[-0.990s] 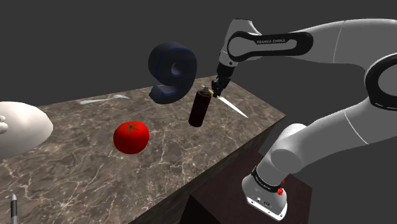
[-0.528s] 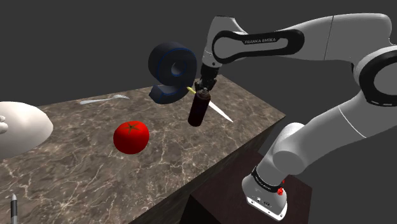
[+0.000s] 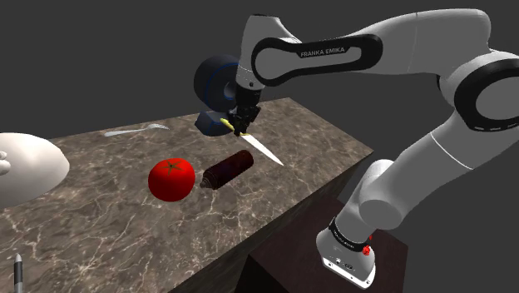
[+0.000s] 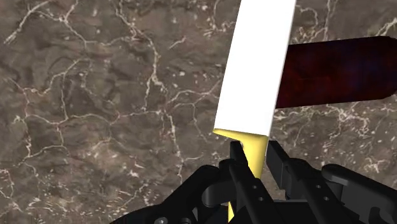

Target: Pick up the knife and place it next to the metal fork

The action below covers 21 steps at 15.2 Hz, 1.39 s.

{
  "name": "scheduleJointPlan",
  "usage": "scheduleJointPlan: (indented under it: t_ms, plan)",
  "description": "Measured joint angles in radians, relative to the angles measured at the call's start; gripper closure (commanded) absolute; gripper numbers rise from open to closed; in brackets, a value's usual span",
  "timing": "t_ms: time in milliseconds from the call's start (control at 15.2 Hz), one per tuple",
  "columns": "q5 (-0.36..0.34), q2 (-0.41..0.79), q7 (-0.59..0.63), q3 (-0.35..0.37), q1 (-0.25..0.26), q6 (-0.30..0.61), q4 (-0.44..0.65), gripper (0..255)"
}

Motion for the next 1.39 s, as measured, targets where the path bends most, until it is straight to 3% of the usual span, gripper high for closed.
scheduleJointPlan:
  t_ms: [792,1386]
  plan:
    - [-0.05,0.314,0.274,0.15,0.101,-0.024,0.343,255]
    - [-0.153,0.616,0.464,0.205,0.227,-0.129,0.737,255]
